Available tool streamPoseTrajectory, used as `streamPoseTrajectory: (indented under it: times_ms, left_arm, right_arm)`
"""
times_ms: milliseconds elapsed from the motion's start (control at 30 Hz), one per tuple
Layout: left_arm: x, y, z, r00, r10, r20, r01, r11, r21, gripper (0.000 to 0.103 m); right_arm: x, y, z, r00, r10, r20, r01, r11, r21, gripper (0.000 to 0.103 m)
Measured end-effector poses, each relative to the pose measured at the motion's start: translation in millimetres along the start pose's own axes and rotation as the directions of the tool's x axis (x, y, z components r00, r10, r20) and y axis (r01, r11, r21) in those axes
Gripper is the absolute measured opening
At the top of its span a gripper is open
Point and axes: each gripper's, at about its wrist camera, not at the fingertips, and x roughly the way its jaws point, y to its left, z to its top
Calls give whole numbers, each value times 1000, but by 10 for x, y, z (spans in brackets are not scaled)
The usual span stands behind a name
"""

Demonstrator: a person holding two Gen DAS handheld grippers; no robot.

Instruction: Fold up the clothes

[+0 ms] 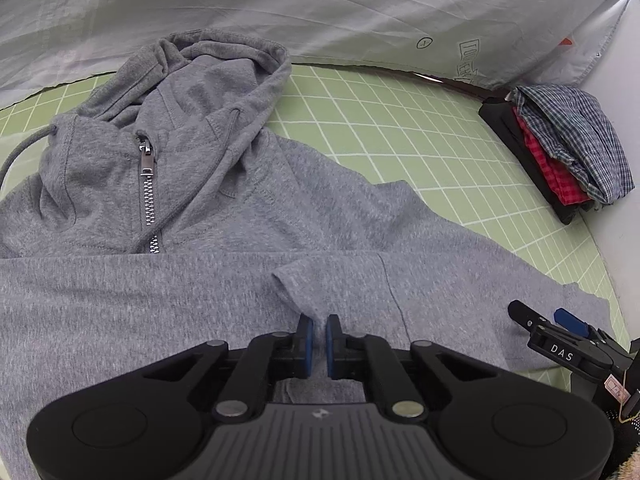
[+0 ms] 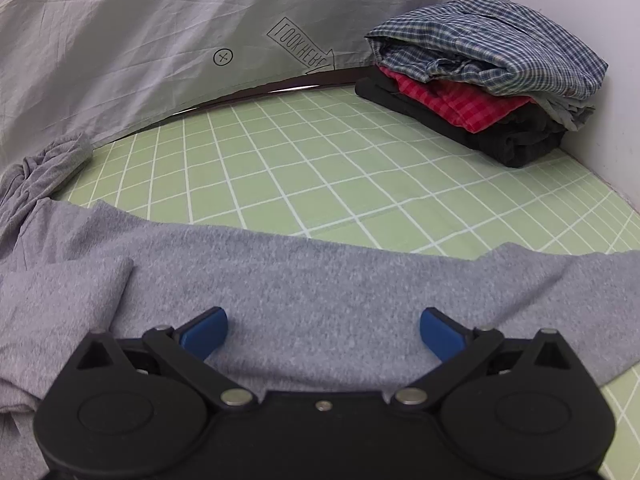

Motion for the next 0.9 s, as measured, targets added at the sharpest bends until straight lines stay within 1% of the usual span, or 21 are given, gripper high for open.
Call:
streamPoseTrajectory:
  times_ms: [133,267,367,500,600,633,733,800,867,900]
  left_arm:
    - [-215,48,-39,999,11,42,-10,1000,-19,7]
    - [-475,188,-111,994,61,88,-55,997,-61,7]
    - [-662,391,-164,988,110,109,-97,988,-123,7]
    - [-889,712,-229,975,185,125,-154,963,-223,7]
    - [-998,998,-298,967,223,119,-176,932,-316,7]
    - [-1006,1067,-320,966,234,108,-186,924,-333,8]
    - [-1007,1213,-397,958,275,77,-231,904,-360,13]
    - [-990,1275,-443,952,302,51,-263,891,-370,18]
    - [-1006,1319,-489,950,310,46,-267,876,-402,19]
    - [-1026,1330,-510,949,312,49,-265,870,-415,23]
  right_arm:
    - [-4,4,-12,1000,-3,5,3,1000,0,103]
    - [-10,9,-15,1000,-1,5,1,1000,-3,103]
    - [-10,13,-19,1000,-2,8,2,1000,-7,103]
    - [-14,21,-26,1000,4,8,-4,1000,-19,103]
    - [-25,31,-39,1000,13,11,-12,999,-31,103]
    - [-27,34,-40,1000,14,11,-13,999,-33,103]
    - [-29,47,-37,1000,13,8,-13,999,-38,103]
    - [-37,63,-34,1000,11,5,-10,999,-48,103]
    - [-58,101,-42,1000,5,10,-4,997,-79,103]
    - [-68,117,-47,1000,3,11,-2,996,-91,103]
